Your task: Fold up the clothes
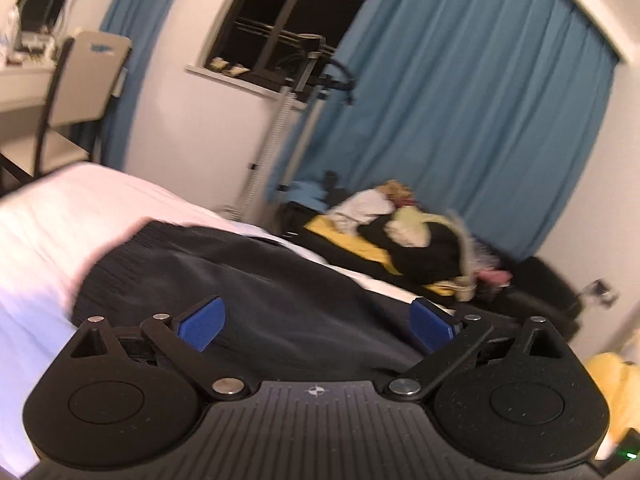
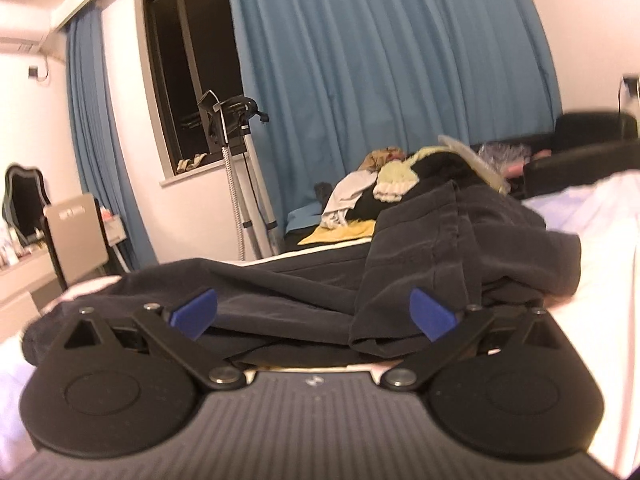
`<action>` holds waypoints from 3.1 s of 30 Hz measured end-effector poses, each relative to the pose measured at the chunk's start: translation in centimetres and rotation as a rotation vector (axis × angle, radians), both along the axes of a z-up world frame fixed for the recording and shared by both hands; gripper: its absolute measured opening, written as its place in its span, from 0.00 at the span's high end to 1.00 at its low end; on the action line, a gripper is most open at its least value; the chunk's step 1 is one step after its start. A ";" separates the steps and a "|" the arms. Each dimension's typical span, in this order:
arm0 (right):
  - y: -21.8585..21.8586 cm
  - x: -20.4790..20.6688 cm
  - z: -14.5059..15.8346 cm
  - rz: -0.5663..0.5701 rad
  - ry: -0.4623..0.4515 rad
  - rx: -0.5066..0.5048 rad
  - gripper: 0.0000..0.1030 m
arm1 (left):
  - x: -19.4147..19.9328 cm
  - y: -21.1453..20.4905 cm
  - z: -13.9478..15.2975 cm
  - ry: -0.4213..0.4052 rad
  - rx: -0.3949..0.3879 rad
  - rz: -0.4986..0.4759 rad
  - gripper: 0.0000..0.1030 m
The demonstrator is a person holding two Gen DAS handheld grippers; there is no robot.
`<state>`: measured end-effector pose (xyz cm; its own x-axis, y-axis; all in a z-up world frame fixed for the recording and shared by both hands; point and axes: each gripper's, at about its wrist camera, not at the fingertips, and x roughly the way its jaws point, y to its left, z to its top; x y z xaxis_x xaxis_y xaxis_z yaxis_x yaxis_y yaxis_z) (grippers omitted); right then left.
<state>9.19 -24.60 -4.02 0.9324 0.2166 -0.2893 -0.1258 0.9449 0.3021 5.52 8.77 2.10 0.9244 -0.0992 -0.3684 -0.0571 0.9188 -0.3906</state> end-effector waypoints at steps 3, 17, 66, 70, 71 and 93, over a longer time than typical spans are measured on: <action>-1.4 0.4 0.1 -0.011 0.035 0.060 0.00 | -1.4 -2.9 -1.3 -0.007 -0.024 -0.048 0.03; -13.9 9.1 -3.3 -0.455 0.209 0.225 0.00 | 0.1 -4.1 -7.2 0.148 0.025 -0.107 0.03; -24.6 1.1 0.1 -0.944 -0.018 0.364 0.96 | 3.6 -3.9 -11.2 0.213 0.088 -0.082 0.03; -26.5 2.4 -4.2 -0.970 0.183 0.402 0.96 | 4.0 -4.1 -11.3 0.212 0.091 -0.089 0.03; -26.3 2.8 -4.7 -0.967 0.212 0.394 0.93 | 4.1 -4.1 -11.2 0.206 0.105 -0.088 0.03; -5.9 1.6 0.0 -0.355 0.086 0.185 0.24 | 14.8 12.4 -3.9 0.247 0.073 0.022 0.04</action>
<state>10.78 -30.50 -3.99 0.9326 -0.0591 -0.3561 0.2321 0.8537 0.4662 20.32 21.14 -1.85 0.8072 -0.0451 -0.5885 -0.1624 0.9416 -0.2949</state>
